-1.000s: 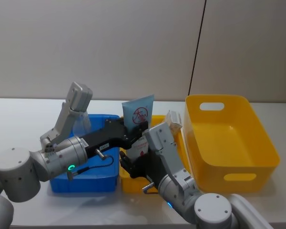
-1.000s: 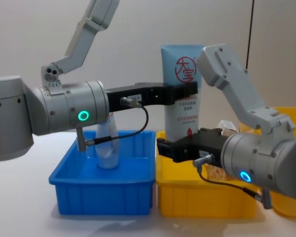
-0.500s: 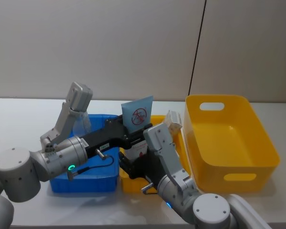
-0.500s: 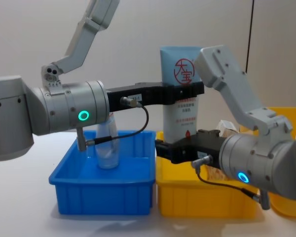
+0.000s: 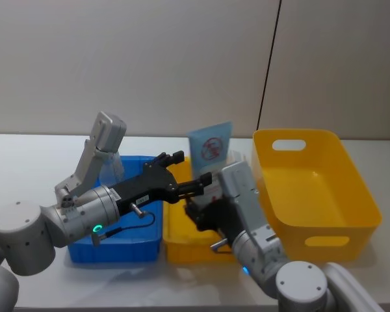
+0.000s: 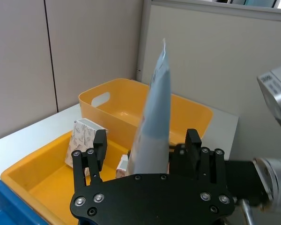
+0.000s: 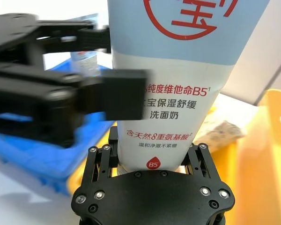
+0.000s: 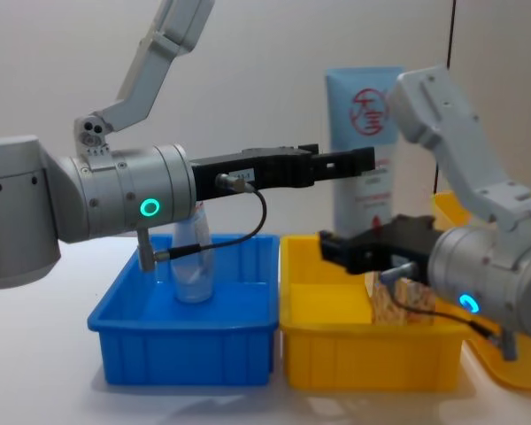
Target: Bimanual collaborative sorting of washing and personal care products
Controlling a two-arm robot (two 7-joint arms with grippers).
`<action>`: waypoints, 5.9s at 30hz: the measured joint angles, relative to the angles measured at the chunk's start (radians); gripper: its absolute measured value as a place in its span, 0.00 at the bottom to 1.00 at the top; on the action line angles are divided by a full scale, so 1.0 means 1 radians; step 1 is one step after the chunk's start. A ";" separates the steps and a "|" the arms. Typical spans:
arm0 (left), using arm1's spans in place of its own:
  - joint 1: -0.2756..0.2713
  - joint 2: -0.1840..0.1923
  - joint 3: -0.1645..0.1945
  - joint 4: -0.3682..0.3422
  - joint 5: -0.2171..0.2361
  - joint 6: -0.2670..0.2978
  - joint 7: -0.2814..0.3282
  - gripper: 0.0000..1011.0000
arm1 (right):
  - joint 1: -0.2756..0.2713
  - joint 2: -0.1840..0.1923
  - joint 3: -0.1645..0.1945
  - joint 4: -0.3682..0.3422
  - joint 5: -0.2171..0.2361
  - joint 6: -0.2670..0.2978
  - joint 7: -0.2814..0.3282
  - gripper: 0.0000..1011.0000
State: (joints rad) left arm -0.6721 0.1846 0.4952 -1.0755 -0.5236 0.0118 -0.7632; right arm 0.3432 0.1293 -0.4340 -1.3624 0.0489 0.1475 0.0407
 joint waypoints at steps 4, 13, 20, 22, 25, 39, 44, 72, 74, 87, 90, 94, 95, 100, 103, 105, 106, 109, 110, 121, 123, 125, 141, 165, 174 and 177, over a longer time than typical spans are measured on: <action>0.000 0.000 0.000 0.000 0.000 0.000 0.000 0.99 | 0.000 0.004 0.022 -0.003 -0.011 -0.010 -0.030 0.64; 0.000 0.000 0.000 0.000 0.000 0.000 0.000 0.99 | 0.007 0.013 0.085 -0.015 -0.032 -0.039 -0.105 0.64; 0.000 0.000 0.000 0.000 0.000 0.000 0.000 0.99 | 0.019 0.018 0.146 -0.029 -0.038 -0.050 -0.161 0.64; 0.000 0.000 0.000 0.000 0.000 0.000 0.000 0.99 | 0.022 0.019 0.159 -0.032 -0.038 -0.050 -0.174 0.64; 0.000 0.000 0.000 0.000 0.000 0.000 0.000 0.99 | 0.026 0.020 0.187 -0.038 -0.038 -0.040 -0.198 0.64; 0.000 0.000 0.000 0.000 0.000 0.000 0.000 0.99 | 0.022 0.017 0.276 -0.071 -0.021 0.110 -0.250 0.64; 0.000 0.000 0.000 0.000 0.000 0.000 0.000 0.99 | 0.018 0.013 0.292 -0.078 -0.012 0.171 -0.251 0.64; 0.000 0.000 0.000 0.000 0.000 0.000 0.000 0.99 | 0.037 -0.020 0.324 -0.026 0.011 0.315 -0.236 0.64; 0.000 0.000 0.000 0.000 0.000 0.000 0.000 0.99 | 0.038 -0.021 0.324 -0.025 0.012 0.317 -0.236 0.64; 0.000 0.000 0.000 0.000 0.000 0.000 0.000 0.99 | 0.040 -0.023 0.326 -0.019 0.013 0.324 -0.235 0.97; 0.000 0.000 0.000 0.000 0.000 0.000 0.000 0.99 | 0.040 -0.023 0.327 -0.018 0.013 0.325 -0.234 0.99; 0.000 0.000 0.000 0.000 0.000 0.000 0.000 0.99 | 0.041 -0.023 0.327 -0.018 0.014 0.326 -0.234 0.99; 0.000 0.000 0.000 0.000 0.000 0.000 0.000 0.99 | 0.041 -0.024 0.327 -0.018 0.014 0.326 -0.234 0.99; 0.000 0.000 0.000 0.000 0.000 0.000 0.000 0.99 | 0.041 -0.024 0.327 -0.017 0.014 0.327 -0.234 0.99; 0.000 0.000 0.000 0.000 0.000 0.000 0.000 0.99 | 0.041 -0.024 0.328 -0.017 0.014 0.327 -0.233 0.99; 0.000 0.000 0.000 0.000 0.000 0.000 0.000 0.99 | 0.040 -0.024 0.328 -0.020 0.014 0.324 -0.229 0.99; 0.000 0.000 0.000 0.000 0.000 0.000 0.000 0.99 | 0.040 -0.024 0.328 -0.020 0.014 0.324 -0.229 0.99; 0.000 0.000 0.000 0.000 0.000 0.000 0.000 0.99 | 0.034 -0.024 0.329 -0.029 0.018 0.311 -0.219 0.99; 0.000 0.000 0.000 0.000 0.000 0.000 0.000 0.99 | 0.033 -0.023 0.330 -0.032 0.018 0.307 -0.216 0.99; 0.000 0.000 0.000 0.000 0.000 0.000 0.001 0.99 | -0.010 -0.006 0.337 -0.105 0.057 0.206 -0.126 0.99; 0.002 0.001 0.000 -0.003 0.001 0.000 0.004 0.99 | -0.022 -0.002 0.339 -0.125 0.067 0.184 -0.101 0.99; 0.005 0.002 0.000 -0.007 0.002 0.000 0.009 0.99 | -0.029 0.000 0.340 -0.136 0.074 0.169 -0.086 0.99; 0.107 0.048 -0.010 -0.135 0.079 0.001 0.185 0.99 | -0.097 0.041 0.315 -0.194 0.108 0.111 -0.060 0.99; 0.293 0.133 -0.028 -0.371 0.218 0.001 0.506 0.99 | -0.322 0.186 0.222 -0.376 0.221 -0.083 0.015 0.99; 0.356 0.162 -0.034 -0.452 0.265 0.002 0.616 0.99 | -0.356 0.207 0.208 -0.403 0.238 -0.112 0.026 0.99; 0.379 0.172 -0.036 -0.480 0.282 0.002 0.655 0.99 | -0.357 0.208 0.208 -0.404 0.239 -0.113 0.027 0.99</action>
State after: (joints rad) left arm -0.2933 0.3566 0.4589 -1.5556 -0.2416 0.0136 -0.1077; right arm -0.0140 0.3372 -0.2264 -1.7666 0.2877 0.0342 0.0674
